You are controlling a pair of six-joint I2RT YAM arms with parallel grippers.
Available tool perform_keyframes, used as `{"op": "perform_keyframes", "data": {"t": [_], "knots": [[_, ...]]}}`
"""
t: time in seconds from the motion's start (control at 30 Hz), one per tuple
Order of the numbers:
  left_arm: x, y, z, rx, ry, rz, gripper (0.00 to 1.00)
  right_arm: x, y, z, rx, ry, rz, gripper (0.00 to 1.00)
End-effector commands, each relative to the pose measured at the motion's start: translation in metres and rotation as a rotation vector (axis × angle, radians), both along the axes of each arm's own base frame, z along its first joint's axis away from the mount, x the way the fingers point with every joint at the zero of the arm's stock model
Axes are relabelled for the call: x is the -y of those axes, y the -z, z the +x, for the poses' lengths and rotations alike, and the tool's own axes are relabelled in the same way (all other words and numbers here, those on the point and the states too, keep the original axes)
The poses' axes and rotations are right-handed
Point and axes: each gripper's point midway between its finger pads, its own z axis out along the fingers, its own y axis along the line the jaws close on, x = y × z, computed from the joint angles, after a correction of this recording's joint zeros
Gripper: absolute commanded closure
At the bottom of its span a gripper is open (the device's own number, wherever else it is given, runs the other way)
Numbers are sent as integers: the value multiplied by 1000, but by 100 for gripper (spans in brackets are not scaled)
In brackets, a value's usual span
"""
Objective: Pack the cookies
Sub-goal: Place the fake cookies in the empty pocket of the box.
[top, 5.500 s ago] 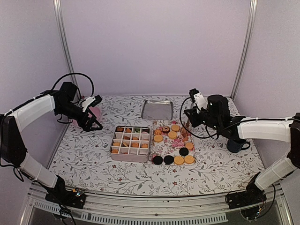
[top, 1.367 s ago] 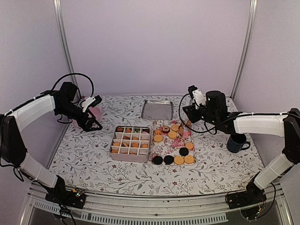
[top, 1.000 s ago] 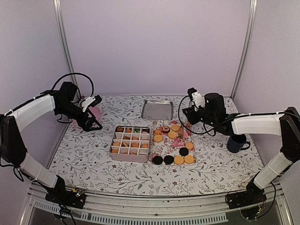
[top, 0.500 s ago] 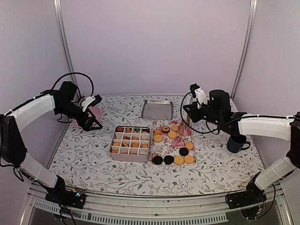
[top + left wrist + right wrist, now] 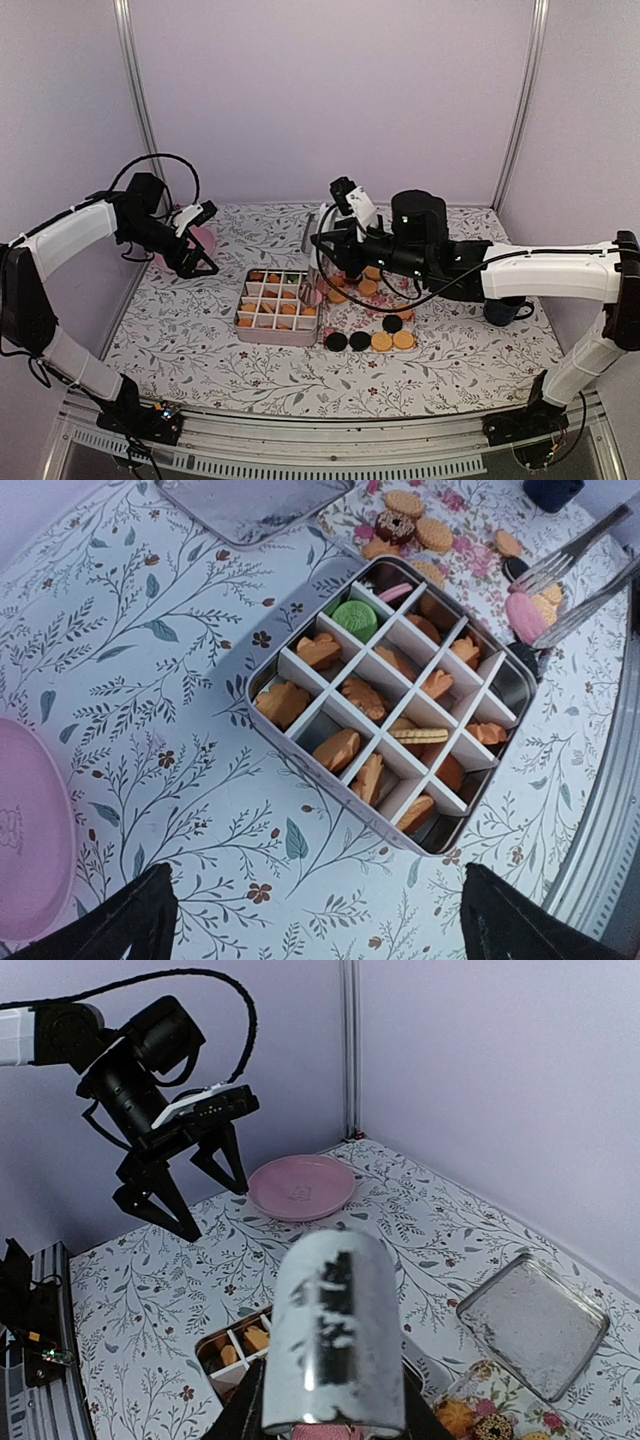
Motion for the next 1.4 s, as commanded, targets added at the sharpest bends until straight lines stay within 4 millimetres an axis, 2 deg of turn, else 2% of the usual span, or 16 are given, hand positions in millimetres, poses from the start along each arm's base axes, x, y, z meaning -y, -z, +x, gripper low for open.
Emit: {"op": "perform_keyframes", "data": {"t": [0.0,0.17,0.23,0.3,0.43,0.9,1.27,1.37], "knots": [[0,-10,4,20,-5,-14,1,-36,-9,-4,-1,-56,53,89],[-2,-8,2,26,-4,-5,1,-54,11,-7,-35,-94,32,85],[-2,-7,1,26,-4,-2,1,-55,17,-7,-42,-96,25,82],[-2,-6,0,25,-2,-2,1,-54,21,-9,-51,-97,23,75],[-2,-4,1,25,-1,-3,1,-54,26,-9,-60,-98,17,68],[-2,-5,1,24,-4,-6,1,-49,17,-17,-40,-126,23,59],[-1,-5,1,24,-3,-7,1,-49,-12,-16,-5,-120,79,62],[-2,-4,0,21,-5,-7,1,-51,-13,-13,0,-114,80,65]]}}
